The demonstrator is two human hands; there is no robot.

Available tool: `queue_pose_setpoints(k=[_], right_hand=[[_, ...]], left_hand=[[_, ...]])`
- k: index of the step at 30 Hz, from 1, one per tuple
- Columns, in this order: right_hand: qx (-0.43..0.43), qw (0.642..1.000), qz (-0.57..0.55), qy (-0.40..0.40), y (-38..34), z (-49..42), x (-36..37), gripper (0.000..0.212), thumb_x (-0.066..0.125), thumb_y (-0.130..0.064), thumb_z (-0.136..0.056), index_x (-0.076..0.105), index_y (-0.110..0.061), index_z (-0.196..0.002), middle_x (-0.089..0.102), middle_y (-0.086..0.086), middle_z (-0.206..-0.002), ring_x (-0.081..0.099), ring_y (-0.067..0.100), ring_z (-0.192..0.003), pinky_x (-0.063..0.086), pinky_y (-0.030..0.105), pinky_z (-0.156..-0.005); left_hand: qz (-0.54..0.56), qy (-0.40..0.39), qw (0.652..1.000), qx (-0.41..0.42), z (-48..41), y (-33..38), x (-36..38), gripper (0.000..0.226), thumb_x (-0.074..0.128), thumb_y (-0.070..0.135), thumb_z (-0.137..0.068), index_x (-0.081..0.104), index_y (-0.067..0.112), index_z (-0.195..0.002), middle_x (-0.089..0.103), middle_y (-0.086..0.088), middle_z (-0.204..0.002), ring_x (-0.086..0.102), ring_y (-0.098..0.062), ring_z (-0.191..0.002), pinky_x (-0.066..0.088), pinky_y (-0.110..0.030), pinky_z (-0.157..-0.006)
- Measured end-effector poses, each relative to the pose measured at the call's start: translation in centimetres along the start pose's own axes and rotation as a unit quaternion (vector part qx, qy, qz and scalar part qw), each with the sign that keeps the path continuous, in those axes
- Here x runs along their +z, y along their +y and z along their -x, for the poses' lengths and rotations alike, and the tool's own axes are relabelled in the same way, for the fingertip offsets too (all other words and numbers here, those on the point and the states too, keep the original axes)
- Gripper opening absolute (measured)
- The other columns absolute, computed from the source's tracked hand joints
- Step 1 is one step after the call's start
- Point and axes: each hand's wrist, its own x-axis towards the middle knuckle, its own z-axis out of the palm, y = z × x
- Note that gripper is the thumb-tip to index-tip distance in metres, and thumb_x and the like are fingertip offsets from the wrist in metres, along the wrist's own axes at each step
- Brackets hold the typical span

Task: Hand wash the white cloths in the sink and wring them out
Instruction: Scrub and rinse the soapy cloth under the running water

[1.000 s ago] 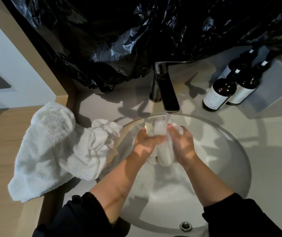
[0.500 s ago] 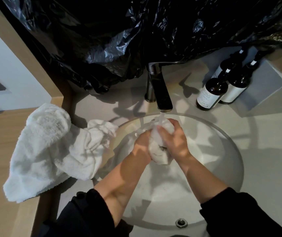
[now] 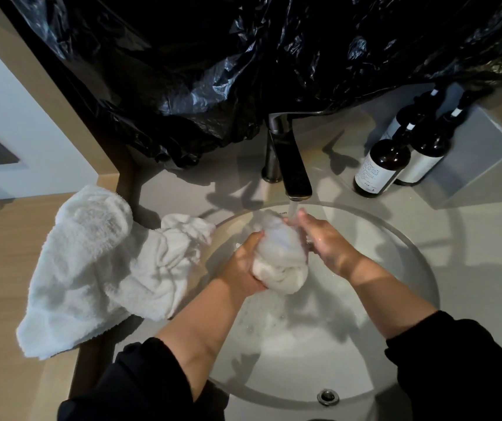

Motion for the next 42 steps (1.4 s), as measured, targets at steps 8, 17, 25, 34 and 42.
queue_pose_setpoints(k=[8,17,25,34,42], right_hand=[[0.124,0.963,-0.234,0.047,2.2,0.0,-0.1,0.052,0.030,-0.055,-0.099,0.071,-0.024,-0.102,0.073,0.005,-0.106,0.068,0.018,-0.099,0.050,0.033,-0.091],[0.014,0.974,-0.095,0.207,1.3,-0.8,2.5,0.027,0.042,-0.024,-0.098,0.063,-0.016,-0.084,0.068,0.006,-0.085,0.064,0.022,-0.082,0.052,0.034,-0.077],[-0.015,0.961,0.165,0.223,0.2,-0.7,3.1,0.034,0.033,-0.033,-0.101,0.061,-0.013,-0.105,0.059,0.015,-0.105,0.056,0.031,-0.098,0.045,0.037,-0.088],[0.010,0.990,0.034,0.136,-0.3,-0.5,0.6,0.042,0.036,-0.042,-0.102,0.065,-0.017,-0.086,0.070,0.001,-0.085,0.065,0.018,-0.083,0.049,0.031,-0.077],[0.171,0.942,-0.263,0.121,2.2,1.3,1.1,0.061,0.024,-0.059,-0.097,0.068,-0.018,-0.110,0.073,0.009,-0.102,0.068,0.023,-0.096,0.053,0.035,-0.080]], left_hand=[[0.095,0.108,0.984,-0.101,1.0,0.3,2.2,0.035,0.045,0.032,-0.091,0.068,0.005,-0.092,0.072,-0.014,-0.090,0.063,-0.027,-0.092,0.046,-0.039,-0.094],[-0.122,0.196,0.962,-0.149,0.2,1.6,2.3,0.091,0.055,0.087,-0.060,0.063,0.020,-0.120,0.068,-0.008,-0.115,0.062,-0.028,-0.109,0.048,-0.052,-0.094],[-0.125,0.075,0.977,-0.154,1.4,4.6,2.9,0.066,0.063,0.065,-0.077,0.060,0.017,-0.121,0.062,-0.010,-0.120,0.061,-0.034,-0.108,0.048,-0.061,-0.087],[-0.017,0.133,0.986,-0.102,0.8,2.4,3.2,0.027,0.044,0.035,-0.095,0.051,0.017,-0.077,0.050,0.001,-0.079,0.049,-0.014,-0.069,0.041,-0.028,-0.063],[0.007,0.175,0.984,-0.020,1.3,1.8,3.5,0.037,0.036,0.038,-0.100,0.058,0.012,-0.113,0.059,-0.004,-0.096,0.059,-0.028,-0.103,0.040,-0.043,-0.100]])
